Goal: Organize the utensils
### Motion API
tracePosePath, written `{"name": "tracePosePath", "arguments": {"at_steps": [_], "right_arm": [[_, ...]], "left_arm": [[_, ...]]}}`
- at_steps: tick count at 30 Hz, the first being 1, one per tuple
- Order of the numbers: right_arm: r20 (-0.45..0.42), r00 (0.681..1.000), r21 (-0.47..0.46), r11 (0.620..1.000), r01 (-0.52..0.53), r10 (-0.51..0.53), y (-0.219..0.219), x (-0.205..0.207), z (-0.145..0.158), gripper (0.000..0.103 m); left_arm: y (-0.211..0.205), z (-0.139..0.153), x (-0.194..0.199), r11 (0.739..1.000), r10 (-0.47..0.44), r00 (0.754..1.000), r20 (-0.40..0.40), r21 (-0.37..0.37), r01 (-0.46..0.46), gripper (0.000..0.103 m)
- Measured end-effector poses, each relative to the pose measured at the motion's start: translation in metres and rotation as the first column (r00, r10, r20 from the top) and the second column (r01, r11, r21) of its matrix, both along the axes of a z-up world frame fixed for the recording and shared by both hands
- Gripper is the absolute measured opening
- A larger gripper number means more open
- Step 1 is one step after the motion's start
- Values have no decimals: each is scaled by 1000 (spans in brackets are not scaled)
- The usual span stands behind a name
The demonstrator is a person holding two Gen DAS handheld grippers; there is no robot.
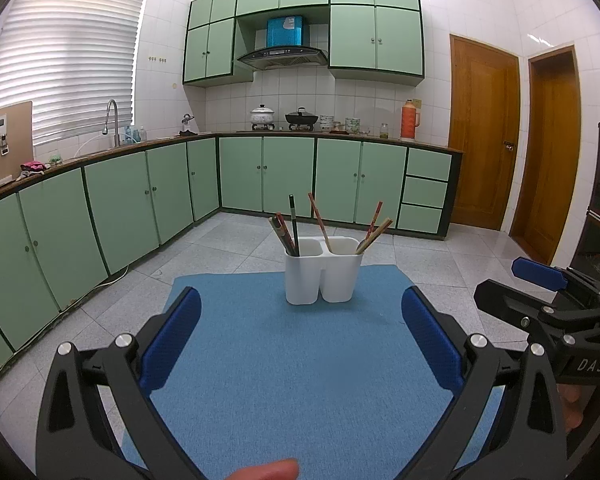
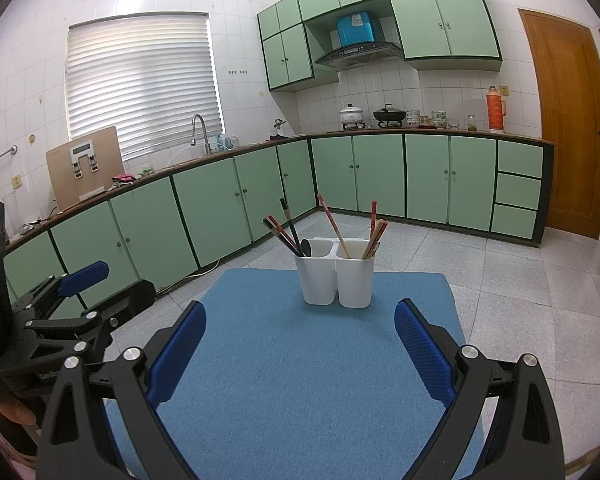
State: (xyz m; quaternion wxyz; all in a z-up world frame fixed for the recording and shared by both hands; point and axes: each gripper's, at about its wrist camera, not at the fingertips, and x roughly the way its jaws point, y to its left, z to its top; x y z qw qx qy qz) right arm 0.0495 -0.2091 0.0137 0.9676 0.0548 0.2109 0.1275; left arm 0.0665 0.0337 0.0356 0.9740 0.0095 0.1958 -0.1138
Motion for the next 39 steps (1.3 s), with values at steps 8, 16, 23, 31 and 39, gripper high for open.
{"name": "tracePosePath", "arguments": {"at_steps": [8,16,23,31,39], "right_arm": [[-1,1000,1,1000,0,0,0,0,0,93],[-2,1000,0,1000,1,-1,0,0,-1,93],[-4,1000,-1,1000,2,-2,0,0,-5,93],[-5,1000,0,1000,2,-2,0,0,-4,94],[-4,1000,-1,1000,1,-1,0,0,-4,94]], "left_arm": [[0,0,0,1000,0,1000,0,1,0,97],[1,-1,0,1000,1,1000,-2,0,-1,97],[6,0,1,1000,5,1000,-7,-6,-5,97],[6,0,1,1000,7,1000,-6,-5,-7,97],[6,0,1,1000,5,1000,-7,-4,-5,97]]}}
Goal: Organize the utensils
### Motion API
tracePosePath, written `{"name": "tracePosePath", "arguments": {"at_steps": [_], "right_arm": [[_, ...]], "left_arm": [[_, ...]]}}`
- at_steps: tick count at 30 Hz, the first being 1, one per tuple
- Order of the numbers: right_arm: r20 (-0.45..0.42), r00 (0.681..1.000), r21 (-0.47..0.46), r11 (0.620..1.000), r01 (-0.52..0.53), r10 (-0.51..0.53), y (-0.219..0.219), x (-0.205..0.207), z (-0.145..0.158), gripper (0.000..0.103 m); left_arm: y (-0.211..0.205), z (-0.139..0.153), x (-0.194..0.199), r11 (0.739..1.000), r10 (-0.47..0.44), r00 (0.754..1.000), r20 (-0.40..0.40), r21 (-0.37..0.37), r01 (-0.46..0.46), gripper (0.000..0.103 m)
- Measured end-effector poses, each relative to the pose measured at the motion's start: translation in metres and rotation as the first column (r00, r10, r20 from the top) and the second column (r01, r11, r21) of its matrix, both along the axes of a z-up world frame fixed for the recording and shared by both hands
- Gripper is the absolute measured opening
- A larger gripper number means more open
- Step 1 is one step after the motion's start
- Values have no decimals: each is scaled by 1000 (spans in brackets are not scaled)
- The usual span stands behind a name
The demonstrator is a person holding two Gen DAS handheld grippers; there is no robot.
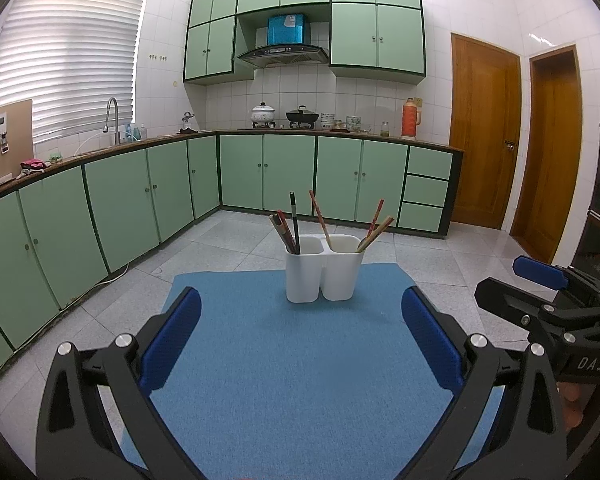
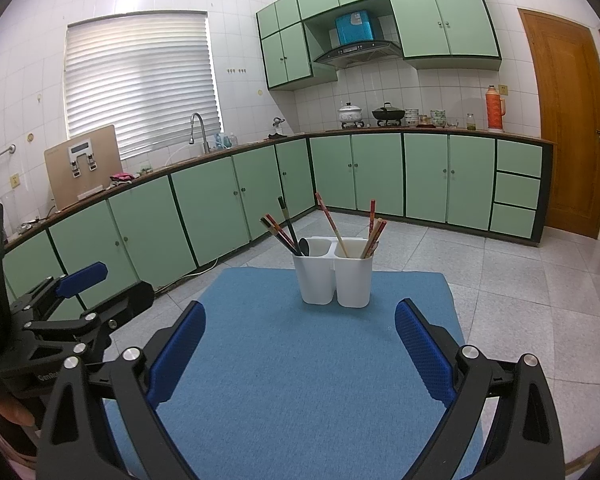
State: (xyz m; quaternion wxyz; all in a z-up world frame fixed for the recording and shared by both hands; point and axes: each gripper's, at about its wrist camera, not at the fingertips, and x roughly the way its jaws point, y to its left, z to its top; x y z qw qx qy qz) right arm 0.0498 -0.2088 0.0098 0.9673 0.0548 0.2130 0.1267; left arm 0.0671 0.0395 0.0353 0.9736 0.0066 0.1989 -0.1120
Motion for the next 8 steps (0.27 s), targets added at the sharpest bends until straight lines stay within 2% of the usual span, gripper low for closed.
{"name": "tracePosePath", "arguments": {"at_steps": [8], "right_arm": [[0,1000,0,1000,2,-2,-1,0,-3,95]], "left_arm": [[1,-2,1,1000,6,1000,-1,-1,-6,97]]}}
